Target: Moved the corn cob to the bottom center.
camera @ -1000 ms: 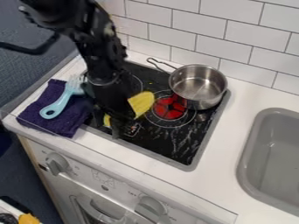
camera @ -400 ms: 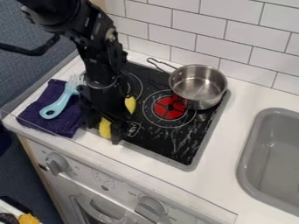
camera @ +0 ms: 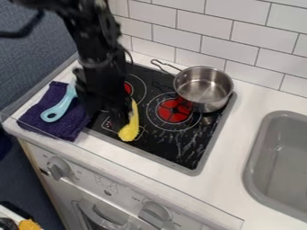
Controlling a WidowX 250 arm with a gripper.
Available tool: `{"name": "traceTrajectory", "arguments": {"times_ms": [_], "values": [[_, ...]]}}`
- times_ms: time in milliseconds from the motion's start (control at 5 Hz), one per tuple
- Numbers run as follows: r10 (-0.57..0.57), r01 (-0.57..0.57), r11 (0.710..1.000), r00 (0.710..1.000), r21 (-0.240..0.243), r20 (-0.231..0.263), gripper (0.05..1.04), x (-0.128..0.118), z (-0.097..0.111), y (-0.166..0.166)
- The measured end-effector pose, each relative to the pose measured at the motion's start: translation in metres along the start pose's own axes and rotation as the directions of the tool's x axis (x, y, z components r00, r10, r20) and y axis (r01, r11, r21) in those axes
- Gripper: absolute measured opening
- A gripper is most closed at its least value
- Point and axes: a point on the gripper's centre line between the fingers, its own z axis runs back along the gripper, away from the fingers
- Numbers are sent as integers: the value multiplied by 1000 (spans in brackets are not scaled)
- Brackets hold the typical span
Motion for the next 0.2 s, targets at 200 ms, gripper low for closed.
{"name": "traceTrajectory", "arguments": {"times_ms": [200], "values": [[4,-4,999,1000,-35,-3,1000,5,14,2]]}}
